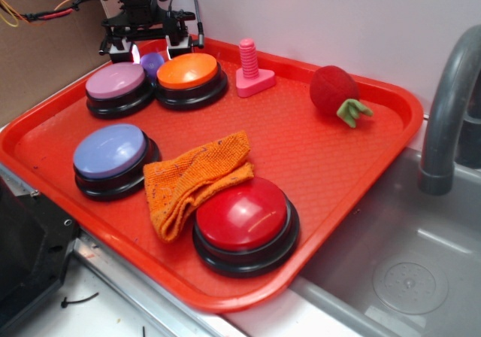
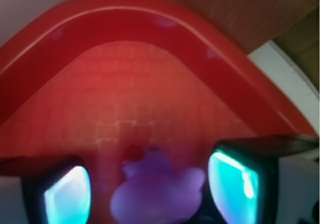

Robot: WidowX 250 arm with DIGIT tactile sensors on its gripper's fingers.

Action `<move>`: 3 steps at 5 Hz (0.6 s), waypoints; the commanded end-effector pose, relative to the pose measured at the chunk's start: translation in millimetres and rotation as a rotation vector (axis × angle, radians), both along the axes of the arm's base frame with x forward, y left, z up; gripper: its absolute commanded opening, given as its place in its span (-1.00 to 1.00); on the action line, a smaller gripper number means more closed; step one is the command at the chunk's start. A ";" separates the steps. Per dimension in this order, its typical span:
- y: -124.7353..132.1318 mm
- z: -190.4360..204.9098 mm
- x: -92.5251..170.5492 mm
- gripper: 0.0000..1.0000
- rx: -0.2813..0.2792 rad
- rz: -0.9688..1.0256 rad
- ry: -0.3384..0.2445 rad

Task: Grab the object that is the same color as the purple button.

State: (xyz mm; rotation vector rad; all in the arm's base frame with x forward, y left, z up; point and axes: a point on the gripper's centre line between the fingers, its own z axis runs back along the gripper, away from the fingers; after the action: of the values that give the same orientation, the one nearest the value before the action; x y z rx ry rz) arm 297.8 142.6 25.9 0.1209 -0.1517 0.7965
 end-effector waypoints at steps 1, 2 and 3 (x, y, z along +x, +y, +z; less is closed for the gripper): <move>18.5 11.5 5.4 -0.66 -0.017 -0.008 -0.077; 18.7 12.0 6.9 -0.78 -0.010 -0.012 -0.074; 13.9 26.6 11.6 -0.78 0.021 -0.016 -0.071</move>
State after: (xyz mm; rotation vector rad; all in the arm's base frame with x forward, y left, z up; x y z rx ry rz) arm 302.5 146.8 25.4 0.1134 -0.1358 0.7875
